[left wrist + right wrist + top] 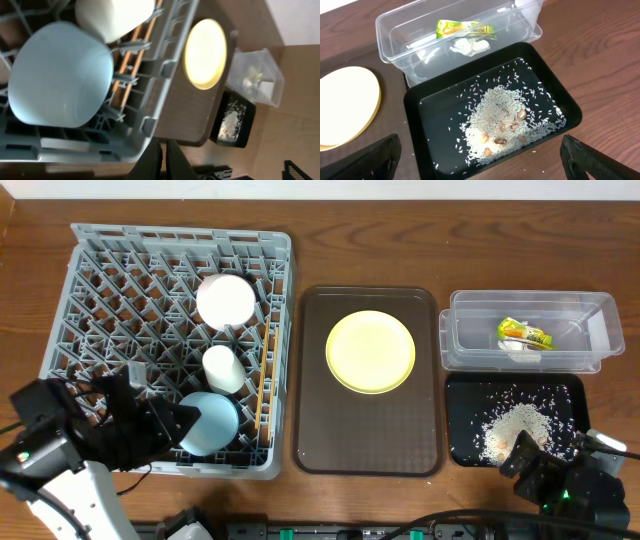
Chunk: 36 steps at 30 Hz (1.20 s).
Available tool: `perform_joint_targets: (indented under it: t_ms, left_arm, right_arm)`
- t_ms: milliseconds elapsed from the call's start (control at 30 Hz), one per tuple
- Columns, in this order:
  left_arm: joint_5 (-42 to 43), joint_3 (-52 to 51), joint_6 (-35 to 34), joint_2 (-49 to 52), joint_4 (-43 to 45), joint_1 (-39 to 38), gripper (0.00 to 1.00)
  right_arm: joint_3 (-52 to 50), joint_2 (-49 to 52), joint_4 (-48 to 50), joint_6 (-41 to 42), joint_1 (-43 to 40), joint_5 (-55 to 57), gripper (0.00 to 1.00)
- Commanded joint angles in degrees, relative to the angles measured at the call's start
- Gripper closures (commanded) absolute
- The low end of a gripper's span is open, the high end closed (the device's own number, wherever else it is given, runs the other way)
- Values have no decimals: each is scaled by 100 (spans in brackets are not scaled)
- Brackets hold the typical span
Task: Sort waste into correct bins and load items into the dishwasher
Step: 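Withdraw the left gripper up from the blue bowl in the rack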
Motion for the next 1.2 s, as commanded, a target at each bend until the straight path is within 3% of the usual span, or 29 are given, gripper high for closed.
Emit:
perform_joint_targets:
  t_ms: [0, 167, 500, 700, 833, 1033, 1167]
  left_arm:
    - [-205, -426, -190, -4, 142, -125, 92]
    - [-450, -1060, -675, 37, 793, -422, 92]
    - [-2911, -1158, -2557, 219, 1978, -1464, 92]
    - [-3342, -1158, -2929, 219, 2247, -1878, 92]
    - [-4081, -1099, -3167, 221, 2345, -2044, 92]
    - [-4159, -748, -3307, 219, 2337, -2081, 92]
    - [-3740, -42, -3309, 219, 2035, -2111, 92]
  right_arm:
    - [24, -2, -7, 28, -37, 20, 1]
    - [22, -2, -7, 28, -37, 20, 1]
    - [22, -2, -7, 28, -37, 20, 1]
    - [22, -2, -7, 28, -37, 20, 1]
    - [22, -2, -7, 28, -37, 20, 1]
    - [22, -2, -9, 28, -37, 20, 1]
    - [24, -2, -7, 28, -37, 20, 1]
